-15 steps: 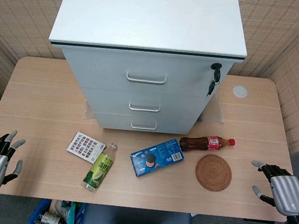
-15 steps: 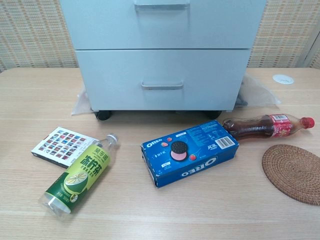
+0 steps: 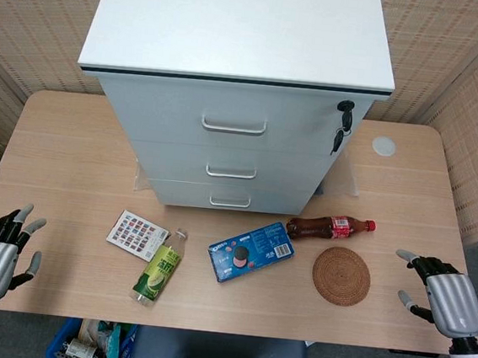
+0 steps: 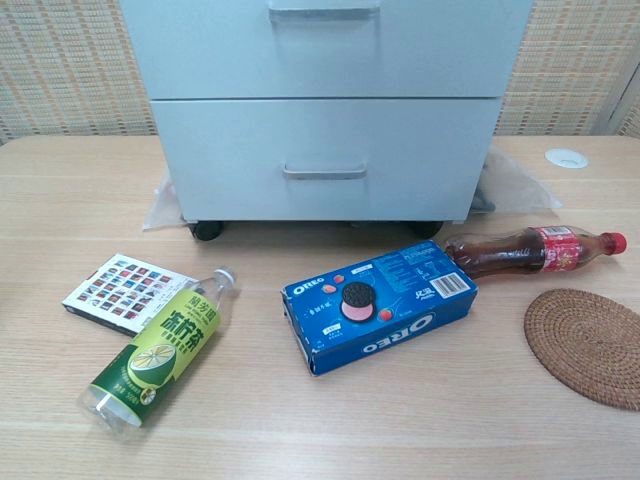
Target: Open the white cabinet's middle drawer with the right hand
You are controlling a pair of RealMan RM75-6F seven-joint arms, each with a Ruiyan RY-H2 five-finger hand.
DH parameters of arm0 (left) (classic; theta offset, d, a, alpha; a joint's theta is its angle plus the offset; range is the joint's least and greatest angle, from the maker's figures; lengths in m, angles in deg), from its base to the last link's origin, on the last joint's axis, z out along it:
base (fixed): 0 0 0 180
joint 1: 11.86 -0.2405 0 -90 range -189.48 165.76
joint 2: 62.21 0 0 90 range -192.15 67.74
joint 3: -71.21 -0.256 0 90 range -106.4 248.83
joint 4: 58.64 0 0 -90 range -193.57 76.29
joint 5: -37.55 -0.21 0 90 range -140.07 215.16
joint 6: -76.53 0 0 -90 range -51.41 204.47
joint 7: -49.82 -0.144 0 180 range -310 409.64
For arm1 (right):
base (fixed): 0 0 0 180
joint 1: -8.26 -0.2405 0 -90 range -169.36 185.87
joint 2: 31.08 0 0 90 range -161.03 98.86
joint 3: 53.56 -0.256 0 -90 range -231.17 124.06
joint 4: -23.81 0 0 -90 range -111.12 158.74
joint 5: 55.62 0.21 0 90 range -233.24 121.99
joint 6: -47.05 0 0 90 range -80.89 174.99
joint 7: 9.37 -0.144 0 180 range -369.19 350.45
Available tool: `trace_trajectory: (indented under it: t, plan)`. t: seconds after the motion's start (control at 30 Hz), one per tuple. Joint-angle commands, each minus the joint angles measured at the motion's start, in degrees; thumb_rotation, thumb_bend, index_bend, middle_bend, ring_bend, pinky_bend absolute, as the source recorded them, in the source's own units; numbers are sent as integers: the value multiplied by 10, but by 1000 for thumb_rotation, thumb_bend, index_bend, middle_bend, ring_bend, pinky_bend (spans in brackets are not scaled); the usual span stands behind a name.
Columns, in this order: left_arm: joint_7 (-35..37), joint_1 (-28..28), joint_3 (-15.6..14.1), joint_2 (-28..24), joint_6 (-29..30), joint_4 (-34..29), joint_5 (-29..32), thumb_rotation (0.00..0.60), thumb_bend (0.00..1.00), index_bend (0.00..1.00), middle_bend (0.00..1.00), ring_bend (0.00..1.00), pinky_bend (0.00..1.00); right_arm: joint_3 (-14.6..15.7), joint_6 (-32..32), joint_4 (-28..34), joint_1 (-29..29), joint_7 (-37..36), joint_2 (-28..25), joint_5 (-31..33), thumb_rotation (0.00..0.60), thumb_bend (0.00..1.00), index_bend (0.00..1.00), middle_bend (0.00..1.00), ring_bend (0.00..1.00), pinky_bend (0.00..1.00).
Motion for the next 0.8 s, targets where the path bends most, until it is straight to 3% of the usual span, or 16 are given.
trace_trajectory:
  t: [0.03, 0.13, 0.4, 0.57, 0.8]
  plan:
    - [0, 4, 1, 1, -1, 2, -4, 600, 474, 191, 47, 61, 109, -12, 38, 36, -31, 46, -7, 0, 600, 177, 211, 444, 358, 450]
    - [3, 4, 1, 1, 4, 2, -10, 600, 474, 191, 47, 61, 109, -27, 74, 71, -62, 89, -7, 3, 600, 182, 191, 531, 481, 465]
    - [7, 3, -2, -4, 11, 1, -20, 600, 474, 196, 47, 61, 109, -69, 221, 153, -168, 162, 4, 67, 600, 306, 164, 831, 844, 811]
    - [8, 3, -4, -6, 13, 1, -24, 600, 474, 197, 47, 61, 109, -94, 288, 159, -229, 233, 32, 130, 600, 369, 164, 885, 915, 876]
    - [10, 3, -7, -8, 14, 0, -29, 600, 474, 198, 47, 61, 109, -119, 336, 146, -304, 311, 88, 227, 600, 391, 164, 893, 928, 884]
